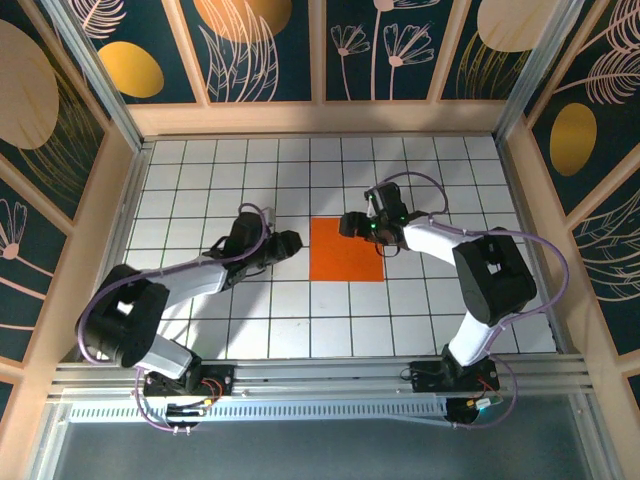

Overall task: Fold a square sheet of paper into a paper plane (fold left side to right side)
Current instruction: Pick up the square sheet of paper from the center of the table.

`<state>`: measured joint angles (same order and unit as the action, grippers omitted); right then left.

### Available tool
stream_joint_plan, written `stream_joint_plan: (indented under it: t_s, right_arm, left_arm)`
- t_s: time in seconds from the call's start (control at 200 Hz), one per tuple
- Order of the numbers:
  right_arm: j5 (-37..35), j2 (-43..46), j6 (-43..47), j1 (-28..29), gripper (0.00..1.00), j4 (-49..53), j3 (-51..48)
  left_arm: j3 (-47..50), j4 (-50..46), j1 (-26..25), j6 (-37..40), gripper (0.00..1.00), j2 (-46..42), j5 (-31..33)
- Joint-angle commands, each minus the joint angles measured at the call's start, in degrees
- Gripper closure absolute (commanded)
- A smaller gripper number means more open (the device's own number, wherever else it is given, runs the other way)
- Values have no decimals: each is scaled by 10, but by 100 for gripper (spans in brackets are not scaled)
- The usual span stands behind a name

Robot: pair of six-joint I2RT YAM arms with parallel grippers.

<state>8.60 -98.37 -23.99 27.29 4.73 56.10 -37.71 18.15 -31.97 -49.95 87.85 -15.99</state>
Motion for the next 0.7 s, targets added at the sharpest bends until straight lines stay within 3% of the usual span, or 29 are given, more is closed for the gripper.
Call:
stream_joint_plan:
  t_s: [0.0,0.275,0.515,0.696]
  right_arm:
    - [-73,-21,54,0,17,39,35]
    - [-93,-77,79,1,11,42,78]
    - [-116,-102,87,3,9,52,89]
    - [-109,-101,84,7,9,58,77]
  left_arm:
    - [-40,4,-28,-9,69,44,-29]
    - [-91,-24,-66,-7,90,125,-21]
    - [-94,-41,-71,-3,100,153,-12]
    - [-95,-44,-72,0,100,171,-8]
